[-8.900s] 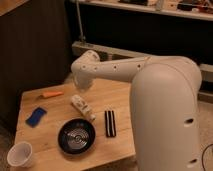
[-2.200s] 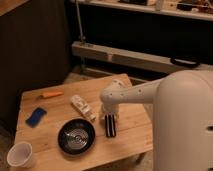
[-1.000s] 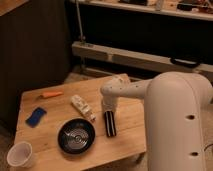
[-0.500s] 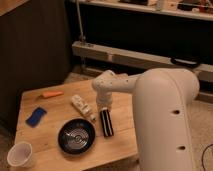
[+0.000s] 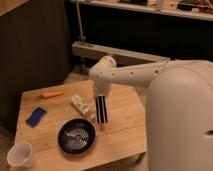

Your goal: Place the eraser in the ceramic cup

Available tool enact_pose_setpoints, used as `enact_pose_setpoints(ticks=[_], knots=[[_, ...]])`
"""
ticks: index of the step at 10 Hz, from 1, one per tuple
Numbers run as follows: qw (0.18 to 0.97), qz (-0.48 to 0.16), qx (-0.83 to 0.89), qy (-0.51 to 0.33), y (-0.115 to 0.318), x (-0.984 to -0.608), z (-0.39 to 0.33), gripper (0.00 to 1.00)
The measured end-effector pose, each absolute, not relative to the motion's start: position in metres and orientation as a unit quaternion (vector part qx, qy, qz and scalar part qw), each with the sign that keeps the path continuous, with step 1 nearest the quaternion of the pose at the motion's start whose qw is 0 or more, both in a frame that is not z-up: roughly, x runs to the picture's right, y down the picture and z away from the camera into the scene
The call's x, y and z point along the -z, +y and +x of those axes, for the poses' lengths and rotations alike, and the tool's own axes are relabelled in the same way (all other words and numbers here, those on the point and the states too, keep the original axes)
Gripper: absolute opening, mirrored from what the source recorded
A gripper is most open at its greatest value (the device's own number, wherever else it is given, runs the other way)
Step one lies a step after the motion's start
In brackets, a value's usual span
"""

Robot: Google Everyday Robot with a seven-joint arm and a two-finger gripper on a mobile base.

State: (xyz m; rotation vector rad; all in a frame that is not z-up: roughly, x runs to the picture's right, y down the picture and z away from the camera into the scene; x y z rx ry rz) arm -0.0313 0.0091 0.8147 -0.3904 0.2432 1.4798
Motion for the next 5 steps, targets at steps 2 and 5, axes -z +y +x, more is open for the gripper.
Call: enact_pose_setpoints(ticks=[2, 5], knots=[[0.728, -0.163, -0.663, 0.063, -0.033, -0.789, -0.057, 0.06], [0.76, -0.173, -0.626, -0.037, -0.084, -0.754, -0.132, 0.06]])
